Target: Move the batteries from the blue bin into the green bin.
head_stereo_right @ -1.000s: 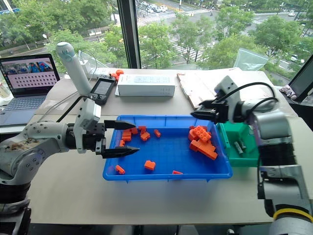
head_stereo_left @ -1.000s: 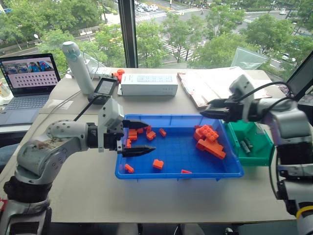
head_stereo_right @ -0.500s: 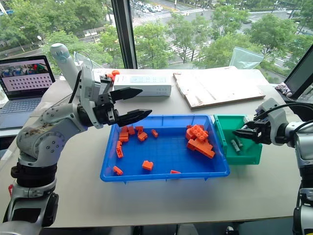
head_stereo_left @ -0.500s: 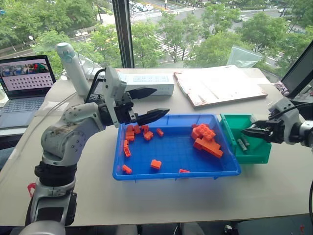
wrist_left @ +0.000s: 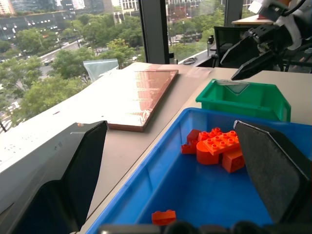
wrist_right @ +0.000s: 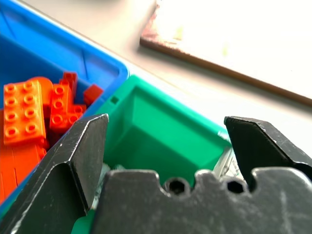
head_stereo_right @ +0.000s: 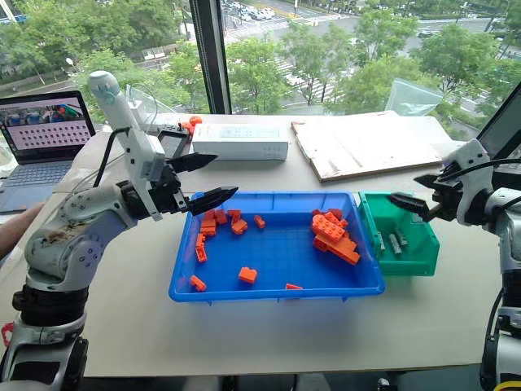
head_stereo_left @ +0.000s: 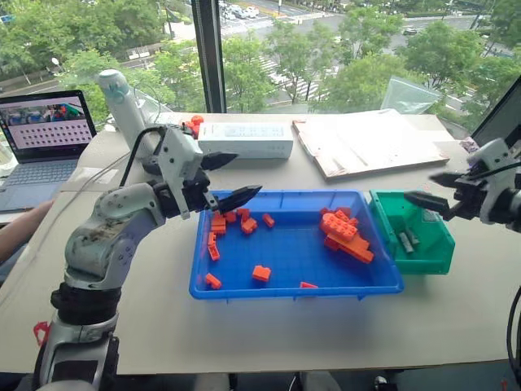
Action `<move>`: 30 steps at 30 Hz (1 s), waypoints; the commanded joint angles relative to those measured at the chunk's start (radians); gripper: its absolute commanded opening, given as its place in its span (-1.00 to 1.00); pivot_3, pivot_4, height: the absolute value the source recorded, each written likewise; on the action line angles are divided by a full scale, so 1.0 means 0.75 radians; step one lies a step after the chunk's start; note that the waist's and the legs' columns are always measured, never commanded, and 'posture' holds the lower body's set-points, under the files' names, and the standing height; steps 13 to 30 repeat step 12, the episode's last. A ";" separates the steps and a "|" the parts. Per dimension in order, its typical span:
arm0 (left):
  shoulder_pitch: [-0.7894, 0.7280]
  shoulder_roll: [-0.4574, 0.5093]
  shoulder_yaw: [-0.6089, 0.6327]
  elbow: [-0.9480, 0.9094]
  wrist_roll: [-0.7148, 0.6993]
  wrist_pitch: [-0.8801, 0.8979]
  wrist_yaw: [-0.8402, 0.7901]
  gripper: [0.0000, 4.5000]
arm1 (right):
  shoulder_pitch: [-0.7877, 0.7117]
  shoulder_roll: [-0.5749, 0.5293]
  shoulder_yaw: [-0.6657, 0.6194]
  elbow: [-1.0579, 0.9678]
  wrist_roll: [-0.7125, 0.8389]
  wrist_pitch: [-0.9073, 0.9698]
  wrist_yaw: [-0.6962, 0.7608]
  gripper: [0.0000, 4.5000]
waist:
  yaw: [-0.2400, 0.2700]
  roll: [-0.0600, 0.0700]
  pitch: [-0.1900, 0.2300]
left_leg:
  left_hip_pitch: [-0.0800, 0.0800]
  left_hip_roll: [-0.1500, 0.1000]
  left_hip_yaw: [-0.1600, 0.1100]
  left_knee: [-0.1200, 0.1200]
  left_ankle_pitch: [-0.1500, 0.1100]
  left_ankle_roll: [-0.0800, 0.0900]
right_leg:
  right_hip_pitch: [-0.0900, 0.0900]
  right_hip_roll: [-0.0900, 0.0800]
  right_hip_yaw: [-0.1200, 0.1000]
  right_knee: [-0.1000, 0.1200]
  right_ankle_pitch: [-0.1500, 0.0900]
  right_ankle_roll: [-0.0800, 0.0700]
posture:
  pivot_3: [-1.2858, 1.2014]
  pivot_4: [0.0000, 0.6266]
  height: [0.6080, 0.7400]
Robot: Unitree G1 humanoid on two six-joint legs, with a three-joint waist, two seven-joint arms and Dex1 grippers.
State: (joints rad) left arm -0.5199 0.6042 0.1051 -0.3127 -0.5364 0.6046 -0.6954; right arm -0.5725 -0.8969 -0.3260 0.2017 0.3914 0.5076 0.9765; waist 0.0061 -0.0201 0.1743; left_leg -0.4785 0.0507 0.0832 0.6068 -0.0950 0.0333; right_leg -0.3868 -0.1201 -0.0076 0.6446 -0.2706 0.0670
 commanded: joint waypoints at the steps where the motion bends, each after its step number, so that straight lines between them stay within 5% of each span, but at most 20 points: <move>1: 0.098 0.066 0.134 -0.099 -0.031 0.068 0.055 1.00 | 0.136 0.072 -0.063 -0.347 0.167 0.096 -0.032 0.97 | 0.003 0.000 0.000 | 0.000 0.000 -0.001 0.001 0.000 0.000 | 0.000 0.000 0.000 0.001 0.000 0.000 | 0.03 -0.52 0.95; 8: 0.267 0.120 0.243 -0.208 -0.155 0.202 0.064 1.00 | 0.274 0.110 0.023 -0.419 0.111 0.043 -0.063 0.97 | 0.013 0.000 0.000 | 0.001 -0.001 -0.001 0.003 -0.006 -0.010 | -0.003 -0.003 -0.003 -0.002 0.000 0.000 | 0.03 -0.52 0.95; 30: 0.271 0.115 0.244 -0.210 -0.195 0.225 0.074 1.00 | 0.254 0.113 0.039 -0.396 0.108 0.043 -0.070 0.97 | 0.010 0.000 0.000 | 0.001 0.000 0.000 0.003 -0.006 -0.010 | -0.003 -0.004 -0.004 -0.005 0.000 -0.011 | 0.03 -0.52 0.95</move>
